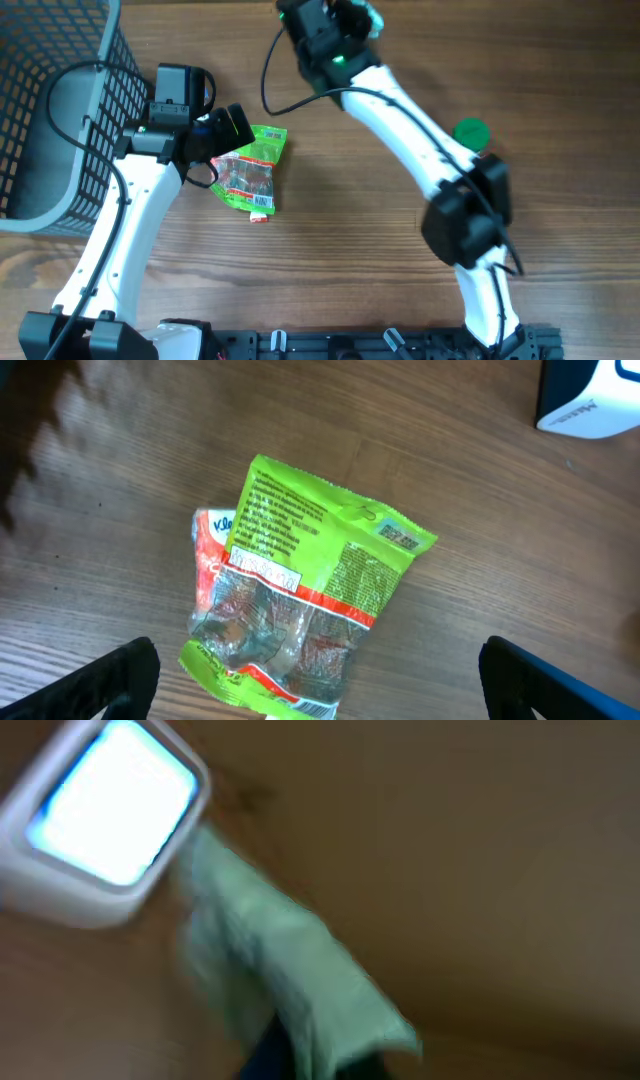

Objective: Scan the item barcode
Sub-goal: 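Place the wipes pack beside the jar and open the right gripper, then grasp the green snack bag with both grippers and lift it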

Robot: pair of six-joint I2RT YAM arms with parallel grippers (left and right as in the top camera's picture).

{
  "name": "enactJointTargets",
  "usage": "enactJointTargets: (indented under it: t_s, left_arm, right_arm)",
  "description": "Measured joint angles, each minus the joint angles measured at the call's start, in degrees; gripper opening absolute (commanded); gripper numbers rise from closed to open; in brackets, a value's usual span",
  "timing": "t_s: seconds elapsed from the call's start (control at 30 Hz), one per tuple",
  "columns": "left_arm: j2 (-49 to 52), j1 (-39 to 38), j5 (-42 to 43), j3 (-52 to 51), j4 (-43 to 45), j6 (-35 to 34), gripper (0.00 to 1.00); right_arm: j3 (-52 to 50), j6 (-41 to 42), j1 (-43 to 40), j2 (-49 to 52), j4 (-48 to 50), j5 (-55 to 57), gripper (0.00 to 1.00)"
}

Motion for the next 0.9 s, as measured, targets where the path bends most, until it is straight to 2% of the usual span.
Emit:
enactJointTargets:
  t_s: [0.03, 0.13, 0.2, 0.27, 0.3, 0.33, 0.37, 0.4, 0.43, 0.6, 0.63, 0.67, 0.73, 0.77, 0.8, 0.83, 0.87, 0.9]
  left_arm:
    - [0.1, 0.0, 0.0, 0.0, 0.2, 0.0, 1.00]
    - [0.0, 0.1, 0.0, 0.0, 0.1, 0.0, 1.00]
    - [0.1, 0.1, 0.0, 0.0, 0.2, 0.0, 1.00]
    - [0.0, 0.1, 0.0, 0.0, 0.2, 0.0, 1.00]
    - [0.0, 0.1, 0.0, 0.0, 0.1, 0.0, 1.00]
    - [0.0, 0.1, 0.0, 0.0, 0.1, 0.0, 1.00]
    - [0.1, 0.1, 0.0, 0.0, 0.2, 0.0, 1.00]
    - [0.0, 0.1, 0.0, 0.0, 0.2, 0.0, 1.00]
    - [0.0, 0.1, 0.0, 0.0, 0.2, 0.0, 1.00]
    - [0.0, 0.1, 0.0, 0.0, 0.2, 0.0, 1.00]
    - [0.0, 0.1, 0.0, 0.0, 0.2, 0.0, 1.00]
    - [0.1, 0.1, 0.0, 0.0, 0.2, 0.0, 1.00]
    - [0.1, 0.1, 0.0, 0.0, 2.1, 0.0, 1.00]
    - [0.1, 0.1, 0.0, 0.0, 3.6, 0.0, 1.00]
    - [0.1, 0.1, 0.0, 0.0, 4.3, 0.0, 1.00]
    - [0.1, 0.1, 0.0, 0.0, 4.2, 0.0, 0.83]
    - [0.1, 0.1, 0.0, 0.0, 4.2, 0.0, 0.12]
    - [0.1, 0.1, -0.2, 0.0, 4.1, 0.0, 0.04]
  right_arm:
    - [-0.2, 3.4, -0.7, -3.6, -11.0, -5.9, 0.04]
    - [-0.1, 11.2, -5.6, -6.3, -31.3, -26.3, 0.04]
    - [-3.1, 14.4, -11.0, -5.5, -38.0, -37.6, 0.04]
    - [-8.4, 15.7, -15.6, -5.2, -38.5, -41.7, 0.07]
    - [-11.1, 16.2, -17.6, -5.0, -37.5, -42.7, 0.14]
    - [-13.6, 16.4, -19.6, -4.7, -36.0, -43.4, 0.30]
    - [-15.0, 16.9, -20.8, -4.6, -34.5, -43.8, 0.62]
    - [-15.8, 17.4, -21.9, -4.5, -32.7, -44.2, 0.82]
    - [-15.8, 17.3, -22.3, -4.5, -31.6, -44.4, 0.85]
    - [-15.8, 19.2, -22.0, -4.5, -24.4, -46.4, 0.84]
    - [-15.8, 21.0, -21.9, -4.5, -21.5, -50.0, 0.86]
    - [-15.8, 22.5, -21.8, -4.5, -20.1, -55.0, 1.00]
    - [-15.8, 24.8, -21.0, -4.5, -17.9, -67.3, 1.00]
    - [-15.8, 27.3, -20.5, -4.5, -16.6, -71.9, 0.91]
    - [-15.8, 32.5, -19.8, -4.5, -15.6, -76.5, 0.57]
    - [-15.8, 34.9, -19.5, -4.5, -15.6, -78.0, 0.45]
    - [-15.8, 37.0, -19.1, -4.5, -15.8, -79.3, 0.43]
    - [-15.8, 38.9, -18.7, -4.5, -15.8, -80.2, 0.44]
